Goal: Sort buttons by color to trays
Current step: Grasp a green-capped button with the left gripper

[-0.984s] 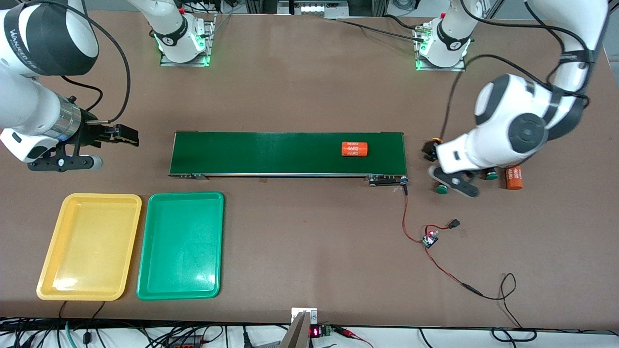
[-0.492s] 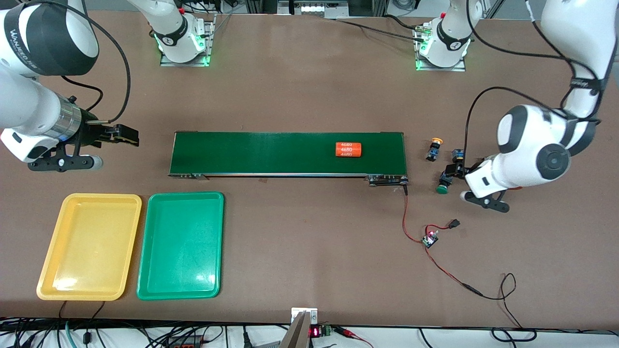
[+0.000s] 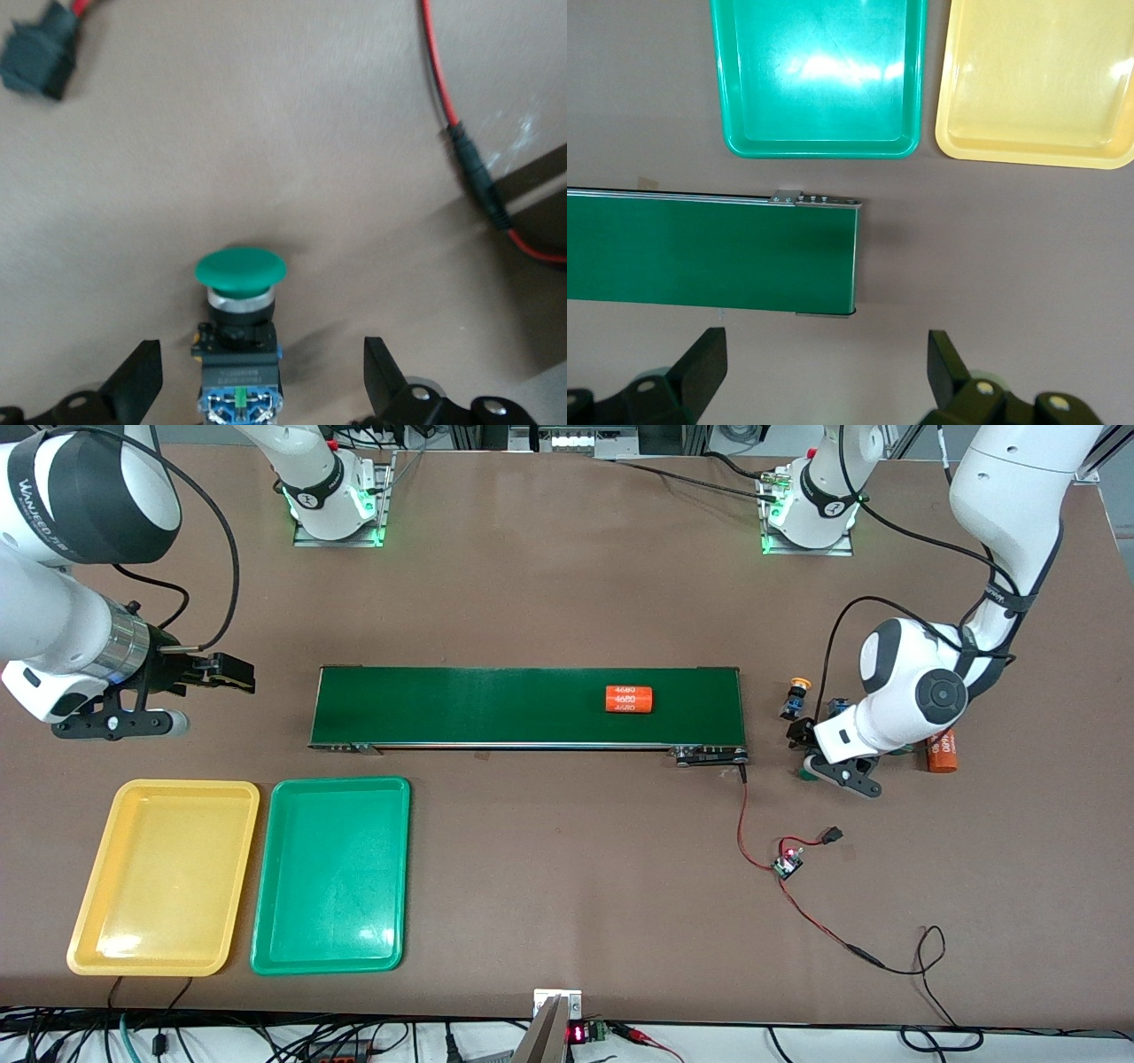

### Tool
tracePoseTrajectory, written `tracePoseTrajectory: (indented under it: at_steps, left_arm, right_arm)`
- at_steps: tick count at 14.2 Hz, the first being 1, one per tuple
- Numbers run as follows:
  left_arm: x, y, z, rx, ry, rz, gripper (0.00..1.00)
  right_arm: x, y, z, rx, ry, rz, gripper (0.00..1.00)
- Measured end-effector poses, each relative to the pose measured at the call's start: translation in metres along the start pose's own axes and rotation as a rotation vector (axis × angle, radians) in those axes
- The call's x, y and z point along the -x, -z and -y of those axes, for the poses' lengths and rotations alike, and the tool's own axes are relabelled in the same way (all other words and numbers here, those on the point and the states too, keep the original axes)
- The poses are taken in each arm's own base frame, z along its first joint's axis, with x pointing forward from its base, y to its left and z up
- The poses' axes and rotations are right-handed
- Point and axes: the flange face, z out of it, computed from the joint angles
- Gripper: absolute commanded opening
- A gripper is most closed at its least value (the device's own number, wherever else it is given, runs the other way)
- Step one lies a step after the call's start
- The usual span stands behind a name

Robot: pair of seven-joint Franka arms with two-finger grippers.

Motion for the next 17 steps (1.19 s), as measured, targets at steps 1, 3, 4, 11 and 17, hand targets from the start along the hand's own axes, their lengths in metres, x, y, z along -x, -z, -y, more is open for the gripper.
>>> tracePoseTrajectory:
  at_steps: [1,3,4,11,17]
  left_arm:
    - [0.003,-0.003,0.003,0.0,0.005,0.006,0.83]
    - [0.006,-0.007,0.008,0.0,0.008,0.015,0.45]
    - [0.007,-0.008,0.009,-0.001,0.008,0.016,0.35]
    - [-0.005,0.016,0.006,0.003,-0.007,0.052,0.19]
    - [-0.066,0.098,-0.115,0.018,0.026,0.117,0.19]
  right_arm:
    - [0.0,0.0,0.0,0.0,0.0,0.0,1.0]
    - [0.0,0.0,0.0,0.0,0.0,0.0,1.0]
    - [0.0,0.0,0.0,0.0,0.0,0.0,1.0]
    - [0.0,0.0,0.0,0.0,0.0,0.001,1.0]
    - [0.0,0.0,0.0,0.0,0.001,0.001,1.0]
